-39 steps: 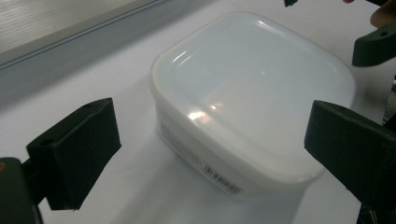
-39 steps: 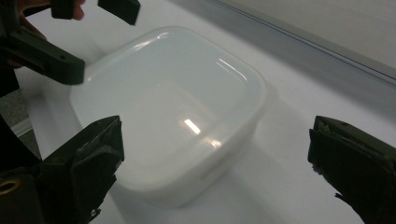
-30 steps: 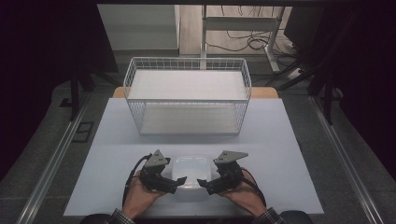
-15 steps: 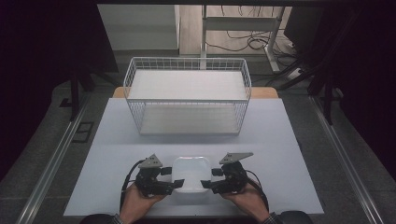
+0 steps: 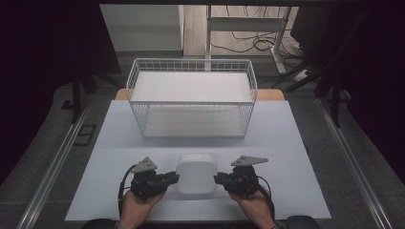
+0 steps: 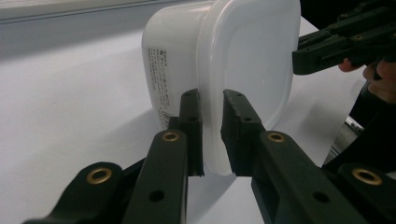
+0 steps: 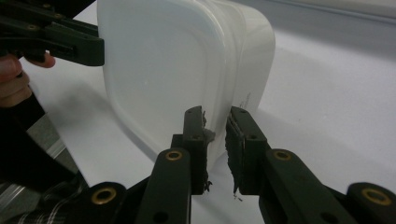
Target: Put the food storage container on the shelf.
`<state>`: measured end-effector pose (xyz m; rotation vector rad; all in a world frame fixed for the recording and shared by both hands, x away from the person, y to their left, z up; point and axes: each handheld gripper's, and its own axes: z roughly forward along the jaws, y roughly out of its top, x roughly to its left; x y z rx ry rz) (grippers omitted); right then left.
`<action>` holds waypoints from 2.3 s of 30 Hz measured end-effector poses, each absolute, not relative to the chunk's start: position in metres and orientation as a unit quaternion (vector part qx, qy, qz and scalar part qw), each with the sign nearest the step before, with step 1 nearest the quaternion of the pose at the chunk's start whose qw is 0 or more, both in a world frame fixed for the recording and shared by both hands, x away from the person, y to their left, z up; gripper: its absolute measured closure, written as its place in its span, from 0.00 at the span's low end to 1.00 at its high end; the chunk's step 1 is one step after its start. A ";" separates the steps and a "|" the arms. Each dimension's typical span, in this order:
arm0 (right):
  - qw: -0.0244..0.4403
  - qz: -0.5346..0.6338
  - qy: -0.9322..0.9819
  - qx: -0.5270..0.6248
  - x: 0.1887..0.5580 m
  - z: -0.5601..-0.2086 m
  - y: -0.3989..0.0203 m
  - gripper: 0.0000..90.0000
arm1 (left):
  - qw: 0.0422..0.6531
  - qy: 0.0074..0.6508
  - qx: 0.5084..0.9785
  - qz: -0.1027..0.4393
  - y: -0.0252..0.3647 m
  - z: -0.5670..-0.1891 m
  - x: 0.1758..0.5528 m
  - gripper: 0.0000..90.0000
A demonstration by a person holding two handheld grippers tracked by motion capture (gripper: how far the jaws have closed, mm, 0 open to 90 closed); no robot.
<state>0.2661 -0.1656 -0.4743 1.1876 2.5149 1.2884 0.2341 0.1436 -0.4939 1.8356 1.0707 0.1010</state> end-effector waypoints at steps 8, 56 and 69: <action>0.065 0.444 0.807 0.384 0.267 -0.471 -0.165 0.86 | 0.494 0.440 0.748 0.055 0.144 -0.491 0.239 0.88; 0.128 0.447 0.793 0.395 0.384 -0.466 -0.138 0.85 | 0.495 0.445 0.741 0.094 0.155 -0.481 0.362 0.87; 0.127 0.441 0.793 0.401 0.400 -0.475 -0.131 0.84 | 0.488 0.468 0.732 0.089 0.156 -0.493 0.379 0.86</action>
